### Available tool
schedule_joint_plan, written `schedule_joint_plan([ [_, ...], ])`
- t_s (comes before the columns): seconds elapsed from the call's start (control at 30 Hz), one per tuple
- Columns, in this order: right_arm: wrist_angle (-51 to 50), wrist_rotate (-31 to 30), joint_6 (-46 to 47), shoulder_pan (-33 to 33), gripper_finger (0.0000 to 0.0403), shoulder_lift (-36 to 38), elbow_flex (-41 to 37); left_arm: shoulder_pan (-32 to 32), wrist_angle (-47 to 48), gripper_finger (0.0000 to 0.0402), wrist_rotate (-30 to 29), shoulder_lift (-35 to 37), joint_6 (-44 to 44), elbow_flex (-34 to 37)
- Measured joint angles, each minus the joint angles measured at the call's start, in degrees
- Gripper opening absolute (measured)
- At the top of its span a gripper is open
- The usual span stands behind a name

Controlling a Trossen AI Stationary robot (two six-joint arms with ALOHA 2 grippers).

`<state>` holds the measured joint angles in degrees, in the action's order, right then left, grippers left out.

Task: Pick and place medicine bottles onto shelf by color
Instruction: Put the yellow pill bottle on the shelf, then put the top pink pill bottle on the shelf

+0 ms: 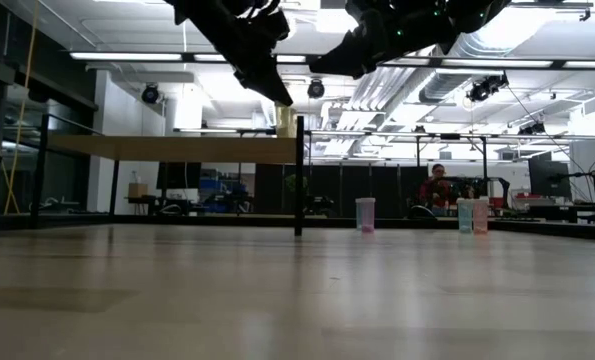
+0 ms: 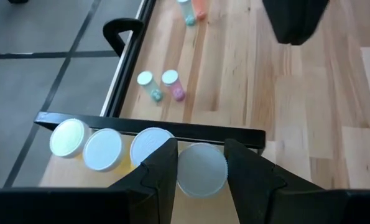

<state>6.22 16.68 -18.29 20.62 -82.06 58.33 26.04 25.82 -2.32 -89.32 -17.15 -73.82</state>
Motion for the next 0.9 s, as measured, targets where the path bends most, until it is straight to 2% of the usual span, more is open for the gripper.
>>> schedule_joint_plan([
  [0.47,0.0,0.01,0.2,0.0,0.0,0.0,0.0,-0.02,0.0,0.0116,0.19,-0.02,-1.06,0.0],
  [0.9,0.0,0.01,0.2,0.0,0.0,0.0,0.0,-0.02,-0.3,0.0186,0.19,-0.07,-1.07,-0.02],
])
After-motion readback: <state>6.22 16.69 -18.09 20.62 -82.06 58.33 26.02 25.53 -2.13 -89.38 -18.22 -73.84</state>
